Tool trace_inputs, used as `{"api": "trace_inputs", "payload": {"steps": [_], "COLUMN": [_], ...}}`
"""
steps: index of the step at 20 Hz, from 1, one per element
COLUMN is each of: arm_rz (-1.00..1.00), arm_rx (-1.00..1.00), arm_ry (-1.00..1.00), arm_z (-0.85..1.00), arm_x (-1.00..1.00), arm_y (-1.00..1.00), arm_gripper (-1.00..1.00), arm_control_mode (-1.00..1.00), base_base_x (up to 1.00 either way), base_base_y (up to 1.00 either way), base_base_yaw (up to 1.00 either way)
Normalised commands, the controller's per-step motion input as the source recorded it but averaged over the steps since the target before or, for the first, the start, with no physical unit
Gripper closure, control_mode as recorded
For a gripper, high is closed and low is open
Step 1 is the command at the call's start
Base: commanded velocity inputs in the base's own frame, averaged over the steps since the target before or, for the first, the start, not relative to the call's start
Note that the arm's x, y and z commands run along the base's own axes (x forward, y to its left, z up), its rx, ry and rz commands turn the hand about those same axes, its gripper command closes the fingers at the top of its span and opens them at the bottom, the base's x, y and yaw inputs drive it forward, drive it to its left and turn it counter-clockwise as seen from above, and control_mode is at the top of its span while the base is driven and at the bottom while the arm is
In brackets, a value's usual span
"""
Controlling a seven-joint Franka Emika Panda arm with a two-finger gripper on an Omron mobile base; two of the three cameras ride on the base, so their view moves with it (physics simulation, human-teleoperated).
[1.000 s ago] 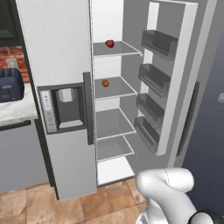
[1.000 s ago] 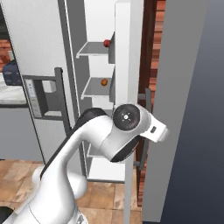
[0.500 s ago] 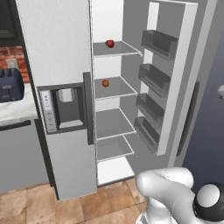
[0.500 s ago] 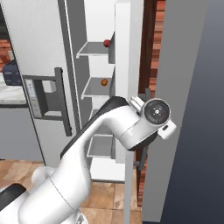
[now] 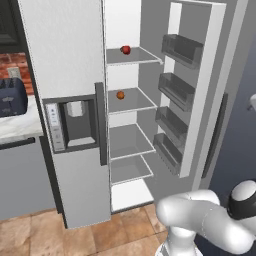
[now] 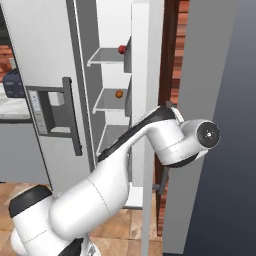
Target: Place the bell pepper in the correct fridge rack based on whether it is a fruit or vegetable. Finally, close the fridge door.
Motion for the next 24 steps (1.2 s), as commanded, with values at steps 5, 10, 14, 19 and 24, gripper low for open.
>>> {"api": "trace_inputs", "payload": {"steps": [5, 10, 14, 19, 24], "arm_rz": [0.01, 0.06, 0.08, 0.09, 0.08], "arm_rx": [0.18, 0.17, 0.19, 0.21, 0.20], "arm_ry": [0.02, 0.08, 0.08, 0.03, 0.00], "arm_z": [-0.21, -0.26, -0.22, -0.21, -0.25], "arm_x": [0.45, 0.62, 0.66, 0.50, 0.26], "arm_y": [-0.09, -0.11, -0.08, -0.17, -0.26], "arm_gripper": [-1.00, -1.00, -1.00, -1.00, -1.00], "arm_control_mode": [-1.00, -1.00, -1.00, -1.00, -1.00], "base_base_x": [0.00, 0.00, 0.00, 0.00, 0.00], "base_base_y": [0.00, 0.00, 0.00, 0.00, 0.00], "base_base_yaw": [0.00, 0.00, 0.00, 0.00, 0.00]}}
